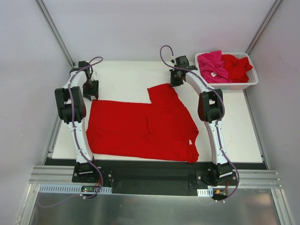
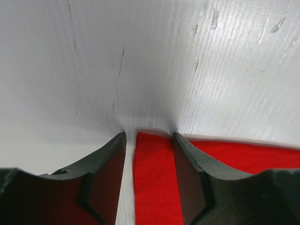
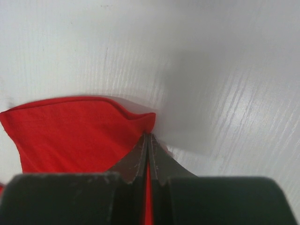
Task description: Fold and stack the t-shirts
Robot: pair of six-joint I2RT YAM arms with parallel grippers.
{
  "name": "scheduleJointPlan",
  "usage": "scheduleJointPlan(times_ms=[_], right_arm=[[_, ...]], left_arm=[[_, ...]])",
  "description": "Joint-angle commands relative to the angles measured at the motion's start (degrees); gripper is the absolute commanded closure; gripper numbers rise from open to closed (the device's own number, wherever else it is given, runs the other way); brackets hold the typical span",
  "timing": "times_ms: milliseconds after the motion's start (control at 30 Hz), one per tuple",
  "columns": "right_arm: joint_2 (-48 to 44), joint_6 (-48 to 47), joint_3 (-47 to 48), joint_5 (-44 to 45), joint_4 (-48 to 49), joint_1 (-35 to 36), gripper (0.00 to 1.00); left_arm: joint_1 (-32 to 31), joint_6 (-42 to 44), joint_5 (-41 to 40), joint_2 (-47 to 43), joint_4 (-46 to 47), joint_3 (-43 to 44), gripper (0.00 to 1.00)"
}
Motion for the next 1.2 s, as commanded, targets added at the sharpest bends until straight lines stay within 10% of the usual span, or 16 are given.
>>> scheduleJointPlan(times_ms=[0,1167], right_arm=[[-5.13,-0.94,-0.29,-0.45,-0.71,-0.16,0.99],[-5.04,-0.59,-0.73,-0.90,-0.27,-0.33,0.99]], left_arm=[[-1.44,-1.21,1.17,-2.88,-2.24,-2.08,0.56],[-1.61,-2.18,-0.85,-3.24,-2.33,-3.05,1.00]])
